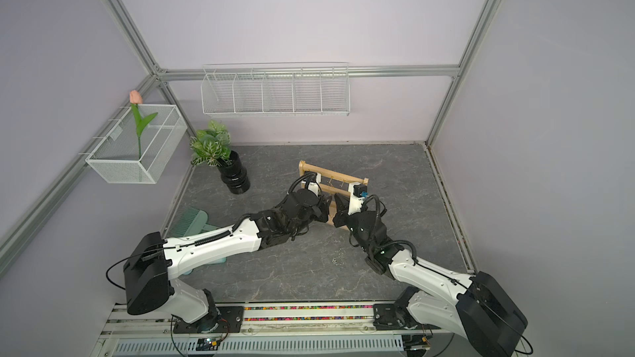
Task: Hang the necklace on the jewelry display stand
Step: Hang the necklace on the stand.
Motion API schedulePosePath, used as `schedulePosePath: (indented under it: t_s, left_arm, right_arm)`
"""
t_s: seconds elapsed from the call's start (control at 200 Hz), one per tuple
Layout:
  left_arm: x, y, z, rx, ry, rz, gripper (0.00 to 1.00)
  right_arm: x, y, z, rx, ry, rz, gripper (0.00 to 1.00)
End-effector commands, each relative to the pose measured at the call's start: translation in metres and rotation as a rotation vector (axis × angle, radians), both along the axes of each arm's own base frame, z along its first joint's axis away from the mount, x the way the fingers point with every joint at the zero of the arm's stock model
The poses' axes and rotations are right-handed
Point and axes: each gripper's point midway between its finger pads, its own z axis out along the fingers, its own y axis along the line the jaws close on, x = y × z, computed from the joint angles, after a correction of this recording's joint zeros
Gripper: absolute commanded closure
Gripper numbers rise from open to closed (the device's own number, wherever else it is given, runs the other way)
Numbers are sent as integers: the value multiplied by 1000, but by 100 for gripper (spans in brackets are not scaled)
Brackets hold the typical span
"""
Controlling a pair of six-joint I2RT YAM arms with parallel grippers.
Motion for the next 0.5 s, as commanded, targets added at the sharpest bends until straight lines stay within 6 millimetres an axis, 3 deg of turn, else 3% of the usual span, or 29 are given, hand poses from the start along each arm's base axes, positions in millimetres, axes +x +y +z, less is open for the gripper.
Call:
schedulePosePath:
  t_s: [0.0, 0.315, 0.495]
  left_arm:
    - [10, -9, 6, -23, -15, 5, 70]
    - [19, -23, 10, -42, -31, -20, 77]
    - [15, -22, 13, -55, -22, -30, 89]
  right_arm:
    - [0, -1, 12, 26, -28, -3, 93]
    - [-1, -3, 10, 29, -29, -10, 93]
    - [-1, -5, 10, 28, -31, -14, 93]
